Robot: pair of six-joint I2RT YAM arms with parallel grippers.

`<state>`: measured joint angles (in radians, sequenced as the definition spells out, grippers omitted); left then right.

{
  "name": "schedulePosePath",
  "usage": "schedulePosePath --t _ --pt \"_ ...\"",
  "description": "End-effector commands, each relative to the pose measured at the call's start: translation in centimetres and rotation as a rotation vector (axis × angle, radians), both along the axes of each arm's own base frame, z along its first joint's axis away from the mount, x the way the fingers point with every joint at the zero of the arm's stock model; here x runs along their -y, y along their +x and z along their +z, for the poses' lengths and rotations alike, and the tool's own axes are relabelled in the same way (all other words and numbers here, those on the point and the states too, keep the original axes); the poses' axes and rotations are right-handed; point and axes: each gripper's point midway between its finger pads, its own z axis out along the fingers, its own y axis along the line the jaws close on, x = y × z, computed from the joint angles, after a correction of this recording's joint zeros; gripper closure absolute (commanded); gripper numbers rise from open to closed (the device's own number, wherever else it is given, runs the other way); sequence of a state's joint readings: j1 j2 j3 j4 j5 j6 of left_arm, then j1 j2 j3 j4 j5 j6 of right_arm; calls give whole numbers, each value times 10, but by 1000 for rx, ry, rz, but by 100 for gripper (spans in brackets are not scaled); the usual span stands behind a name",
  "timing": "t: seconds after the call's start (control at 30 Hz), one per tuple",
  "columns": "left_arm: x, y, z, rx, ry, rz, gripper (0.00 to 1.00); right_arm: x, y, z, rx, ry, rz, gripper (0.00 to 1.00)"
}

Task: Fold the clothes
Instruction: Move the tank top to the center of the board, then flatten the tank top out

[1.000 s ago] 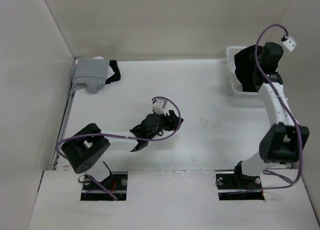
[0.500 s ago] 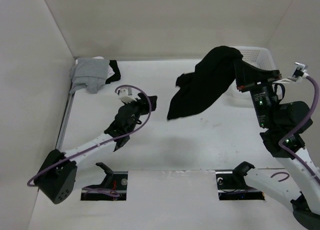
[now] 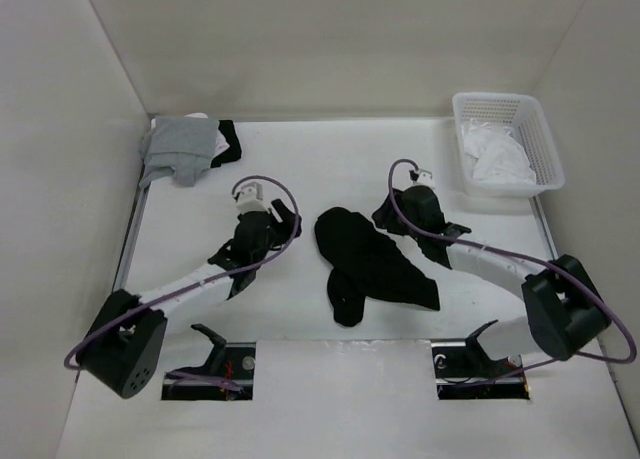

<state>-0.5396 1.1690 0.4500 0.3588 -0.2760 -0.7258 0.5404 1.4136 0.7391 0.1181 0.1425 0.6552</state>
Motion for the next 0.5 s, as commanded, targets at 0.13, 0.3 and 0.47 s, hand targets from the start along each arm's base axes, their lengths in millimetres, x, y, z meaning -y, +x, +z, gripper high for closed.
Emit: schedulePosePath --t 0.13,0.3,0.47 --pt "66 -25 -58 -140 125 -258 35 29 -56 -27 -53 15 -110 57" --pt "116 -26 -68 -152 80 -362 38 41 -74 -56 -133 -4 -152 50" --pt "125 -2 -71 -151 42 -326 51 45 -77 -63 -144 -51 -165 50"
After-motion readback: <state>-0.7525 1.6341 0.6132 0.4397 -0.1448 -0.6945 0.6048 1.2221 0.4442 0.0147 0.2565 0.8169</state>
